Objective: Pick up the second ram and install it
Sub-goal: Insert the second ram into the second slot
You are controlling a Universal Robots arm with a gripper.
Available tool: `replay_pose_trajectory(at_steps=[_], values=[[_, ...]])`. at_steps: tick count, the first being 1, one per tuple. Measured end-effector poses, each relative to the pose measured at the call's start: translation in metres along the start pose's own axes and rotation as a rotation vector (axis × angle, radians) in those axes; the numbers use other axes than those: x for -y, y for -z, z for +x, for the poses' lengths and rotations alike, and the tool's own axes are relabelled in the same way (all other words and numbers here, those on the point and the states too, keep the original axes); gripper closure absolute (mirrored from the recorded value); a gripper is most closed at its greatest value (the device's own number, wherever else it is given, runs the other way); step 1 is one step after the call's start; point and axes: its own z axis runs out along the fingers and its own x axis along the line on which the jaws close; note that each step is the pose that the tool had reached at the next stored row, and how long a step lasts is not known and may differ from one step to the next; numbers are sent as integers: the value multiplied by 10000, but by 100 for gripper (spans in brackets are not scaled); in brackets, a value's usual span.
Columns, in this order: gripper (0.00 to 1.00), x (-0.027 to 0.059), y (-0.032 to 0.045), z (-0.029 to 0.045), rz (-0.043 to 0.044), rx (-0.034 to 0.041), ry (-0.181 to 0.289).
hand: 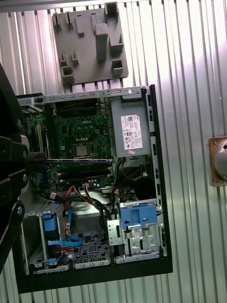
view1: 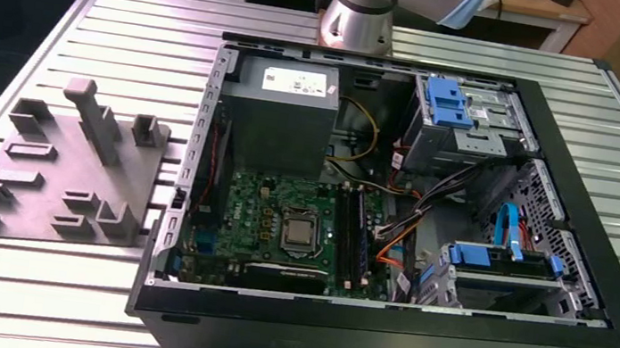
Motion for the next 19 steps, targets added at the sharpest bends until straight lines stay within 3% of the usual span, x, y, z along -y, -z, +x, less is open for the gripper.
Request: replay_pose_trajectory(at_steps=[11,19], values=[[89,-13,-38,-114,0,-2,0],[89,-16,-87,-150,0,-1,-1]])
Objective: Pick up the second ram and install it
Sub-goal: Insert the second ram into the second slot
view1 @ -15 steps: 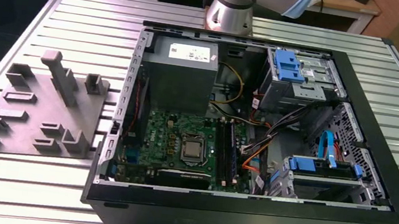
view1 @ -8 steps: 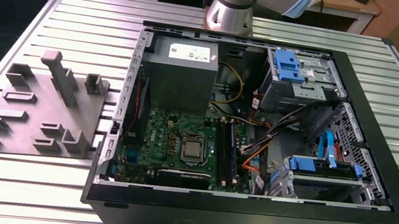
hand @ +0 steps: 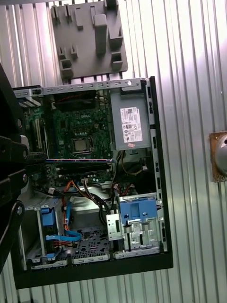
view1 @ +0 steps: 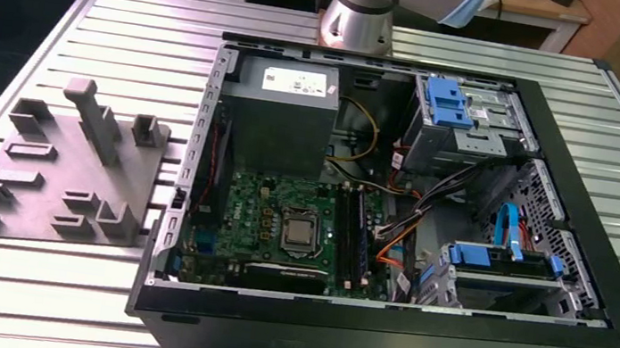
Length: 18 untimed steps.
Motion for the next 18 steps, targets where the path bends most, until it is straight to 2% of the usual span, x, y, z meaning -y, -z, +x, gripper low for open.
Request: replay_pose_trajectory(at_steps=[18], values=[[89,7,-194,-20,0,-1,12]])
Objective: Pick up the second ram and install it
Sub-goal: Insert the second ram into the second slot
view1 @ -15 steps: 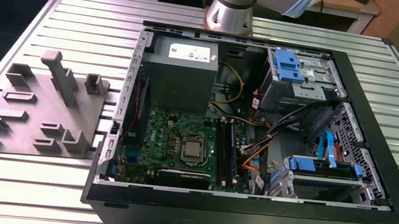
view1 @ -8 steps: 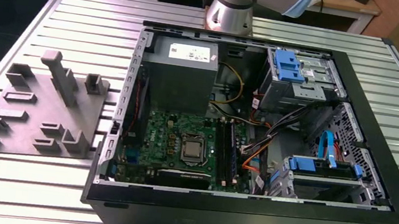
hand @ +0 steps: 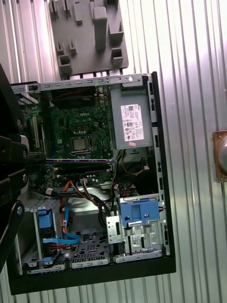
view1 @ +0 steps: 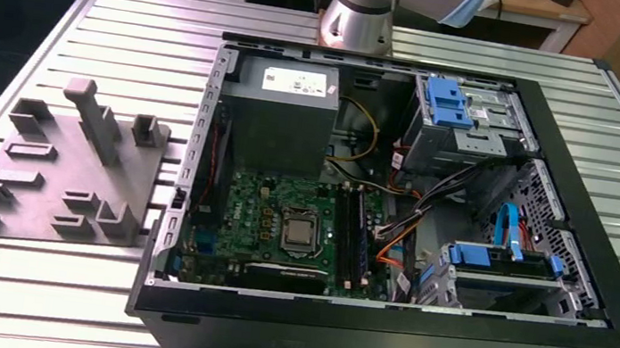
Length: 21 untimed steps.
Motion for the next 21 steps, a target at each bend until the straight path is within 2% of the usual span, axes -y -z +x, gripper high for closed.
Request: replay_pose_trajectory(at_steps=[21], values=[[89,11,-268,-25,-4,-11,191]])
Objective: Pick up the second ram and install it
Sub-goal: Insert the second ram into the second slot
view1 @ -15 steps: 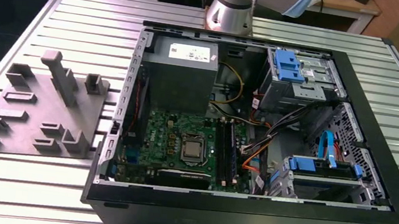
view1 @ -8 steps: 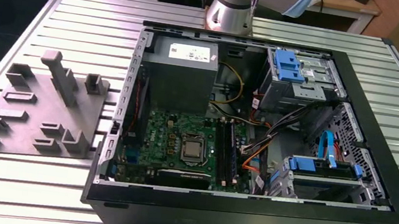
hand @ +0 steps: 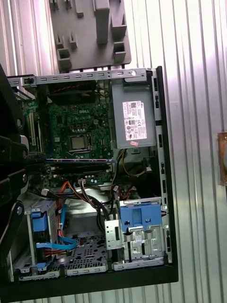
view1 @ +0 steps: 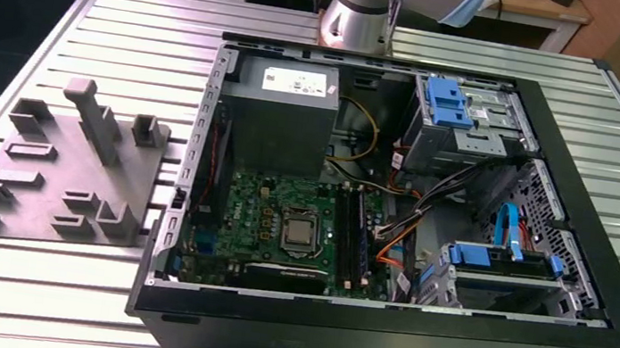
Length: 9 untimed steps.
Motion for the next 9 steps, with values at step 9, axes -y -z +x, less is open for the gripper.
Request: replay_pose_trajectory(at_steps=[9], values=[[89,5,-116,-4,-3,-6,117]])
